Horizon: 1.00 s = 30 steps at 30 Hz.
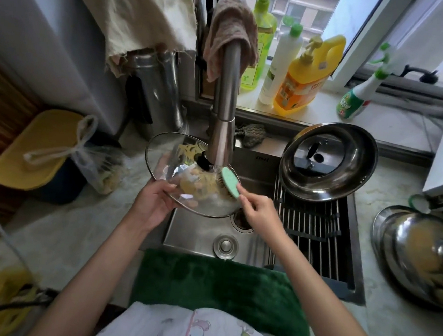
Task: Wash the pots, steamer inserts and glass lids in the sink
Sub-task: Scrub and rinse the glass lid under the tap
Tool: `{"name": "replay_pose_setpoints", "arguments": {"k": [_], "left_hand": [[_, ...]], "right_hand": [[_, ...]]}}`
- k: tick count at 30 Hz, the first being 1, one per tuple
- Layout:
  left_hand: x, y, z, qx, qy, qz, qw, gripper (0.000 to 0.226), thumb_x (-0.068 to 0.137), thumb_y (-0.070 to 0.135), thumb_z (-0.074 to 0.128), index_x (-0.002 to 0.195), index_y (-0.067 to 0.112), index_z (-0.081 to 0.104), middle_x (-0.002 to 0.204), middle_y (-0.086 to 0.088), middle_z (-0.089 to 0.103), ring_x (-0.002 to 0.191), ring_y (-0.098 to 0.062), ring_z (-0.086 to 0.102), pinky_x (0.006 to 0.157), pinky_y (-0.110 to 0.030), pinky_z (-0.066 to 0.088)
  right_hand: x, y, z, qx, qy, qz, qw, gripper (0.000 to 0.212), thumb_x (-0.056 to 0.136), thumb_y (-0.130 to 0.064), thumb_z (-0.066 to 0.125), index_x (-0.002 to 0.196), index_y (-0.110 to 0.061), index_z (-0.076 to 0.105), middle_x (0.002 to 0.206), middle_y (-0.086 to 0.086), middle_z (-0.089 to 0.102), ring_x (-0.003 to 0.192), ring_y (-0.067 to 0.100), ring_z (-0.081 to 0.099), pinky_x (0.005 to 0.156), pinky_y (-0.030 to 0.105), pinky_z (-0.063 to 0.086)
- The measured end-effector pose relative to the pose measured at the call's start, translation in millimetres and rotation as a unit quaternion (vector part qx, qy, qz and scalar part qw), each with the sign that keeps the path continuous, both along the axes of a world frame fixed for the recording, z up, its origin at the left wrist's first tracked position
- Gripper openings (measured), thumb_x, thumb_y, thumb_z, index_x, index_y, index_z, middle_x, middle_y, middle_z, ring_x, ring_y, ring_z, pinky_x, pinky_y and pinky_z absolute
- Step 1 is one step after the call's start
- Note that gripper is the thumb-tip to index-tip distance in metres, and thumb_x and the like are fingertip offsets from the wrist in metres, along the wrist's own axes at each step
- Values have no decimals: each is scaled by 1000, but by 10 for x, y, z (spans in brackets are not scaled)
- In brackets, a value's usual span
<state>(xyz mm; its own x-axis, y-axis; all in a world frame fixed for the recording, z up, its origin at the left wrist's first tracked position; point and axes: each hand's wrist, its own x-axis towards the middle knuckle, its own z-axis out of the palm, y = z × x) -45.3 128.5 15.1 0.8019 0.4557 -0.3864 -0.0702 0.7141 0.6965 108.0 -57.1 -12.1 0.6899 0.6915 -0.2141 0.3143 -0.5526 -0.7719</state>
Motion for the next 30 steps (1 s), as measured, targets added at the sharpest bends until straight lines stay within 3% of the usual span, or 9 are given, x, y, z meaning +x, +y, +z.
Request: {"name": "replay_pose_setpoints", "arguments": {"k": [4,9,11,13,15,17,20,24,30], "left_hand": [[-173,153,-72,6,-13,-29,999,88,63,12,68,141,37,38,100,-17,71,84,-41,68,66,-44,58],[-306,225,-97,16,-32,-131,991,59,46,24,86,103,27,73,98,-17,71,92,-43,65,64,-53,57],[-298,217,-72,5,-60,-172,983,72,60,16,78,127,31,58,117,-21,64,100,-46,62,65,-52,58],[-262,217,-63,-16,-98,-224,970,86,68,6,67,140,43,37,132,-25,53,107,-45,60,68,-51,58],[-186,167,-48,-18,-88,-249,964,88,71,2,63,142,44,32,134,-25,51,106,-42,62,68,-51,58],[-86,88,-38,-5,-34,-234,972,82,73,-3,54,144,30,30,122,-21,61,98,-39,66,62,-49,58],[17,17,-31,30,28,-207,977,66,69,0,46,135,4,36,92,-7,73,76,-22,70,60,-47,57],[129,-49,-20,9,7,-241,970,77,75,-6,43,136,40,37,125,-17,61,103,-41,63,63,-49,58],[231,-138,-40,84,58,-248,963,45,87,-11,38,117,18,52,108,-12,66,88,-29,68,73,-55,54]], "right_hand": [[-130,76,-48,-4,-38,5,999,34,96,-28,49,129,-38,51,67,4,68,41,6,33,46,27,26],[340,377,-395,33,157,-186,969,46,94,-34,54,102,9,67,65,1,59,60,15,47,53,28,33],[458,544,-408,61,170,-181,967,42,92,-33,58,105,5,69,93,0,68,88,14,59,70,31,49],[486,676,-170,57,122,-130,982,32,92,-29,56,113,-9,69,118,-9,66,95,4,62,82,37,53],[412,734,115,26,24,-43,998,24,93,-31,54,93,-20,75,91,-15,72,62,-5,56,59,29,47],[218,753,337,-4,-88,51,995,22,93,-30,53,83,-24,72,63,-8,62,56,10,54,55,29,36],[-70,649,470,-3,-215,149,965,30,93,-36,52,119,-36,64,84,5,72,70,26,64,59,30,42],[197,745,402,-109,-164,-7,980,32,96,-31,43,93,-15,71,92,11,70,93,32,63,63,32,38],[-104,603,352,-61,-193,59,978,30,95,-33,48,119,-29,66,104,6,71,99,26,62,73,33,45]]}}
